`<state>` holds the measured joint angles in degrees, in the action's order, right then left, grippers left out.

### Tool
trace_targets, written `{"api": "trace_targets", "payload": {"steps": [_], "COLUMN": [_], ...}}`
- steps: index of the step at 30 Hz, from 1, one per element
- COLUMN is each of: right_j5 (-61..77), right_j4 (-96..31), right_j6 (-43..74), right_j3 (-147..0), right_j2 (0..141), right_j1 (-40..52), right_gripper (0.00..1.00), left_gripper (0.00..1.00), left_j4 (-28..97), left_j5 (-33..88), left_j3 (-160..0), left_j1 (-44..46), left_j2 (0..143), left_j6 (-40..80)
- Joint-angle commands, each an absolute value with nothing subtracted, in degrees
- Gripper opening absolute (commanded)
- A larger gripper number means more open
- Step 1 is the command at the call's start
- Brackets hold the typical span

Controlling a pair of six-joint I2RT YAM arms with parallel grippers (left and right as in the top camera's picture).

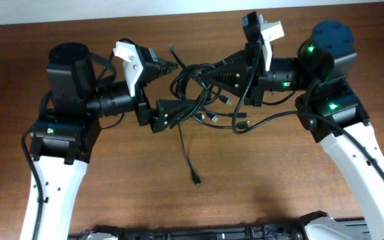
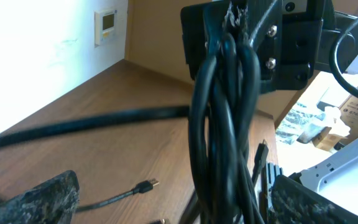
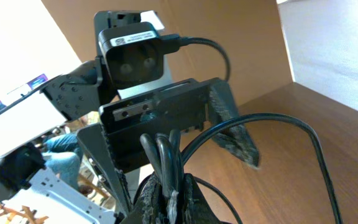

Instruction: Untangle cables

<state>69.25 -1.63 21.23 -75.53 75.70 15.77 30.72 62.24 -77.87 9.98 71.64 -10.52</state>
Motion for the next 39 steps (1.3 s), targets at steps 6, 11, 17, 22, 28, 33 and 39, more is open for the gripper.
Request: {"api": "trace_targets", "payload": {"steps": [6, 11, 17, 22, 28, 33, 39], "right_j5": [73.0, 73.1, 73.0, 72.6, 72.6, 69.2, 58.9], "right_j4": [-1.2, -1.2, -1.3, -1.3, -3.3, -8.3, -13.2], "right_j6": [21.5, 21.3, 21.3, 19.7, 19.8, 19.5, 16.0], "right_j3": [-76.2, -76.2, -76.2, -76.2, -76.2, -76.2, -76.2], "right_j2": [75.4, 75.4, 75.4, 75.4, 75.4, 75.4, 75.4], "right_j1": [16.6, 17.9, 18.3, 18.1, 14.1, 12.0, 12.0], "right_gripper": [0.04, 0.04, 0.04, 0.65, 0.85, 0.87, 0.88], "left_gripper": [0.64, 0.44, 0.1, 0.0, 0.0, 0.0, 0.0], "left_j4": [30.4, 29.8, 29.1, 29.2, 29.2, 29.1, 29.1], "left_j5": [63.2, 63.2, 62.6, 56.5, 48.1, 46.6, 46.7], "left_j3": [-77.9, -77.9, -77.9, -77.9, -78.0, -78.0, -78.0], "left_j1": [11.1, 13.3, 13.5, 13.4, 13.3, 13.3, 13.3], "left_j2": [71.4, 71.4, 71.4, 71.4, 71.4, 71.4, 71.4], "left_j6": [-11.3, -11.3, -11.3, -10.0, -6.7, -6.7, -6.7]}}
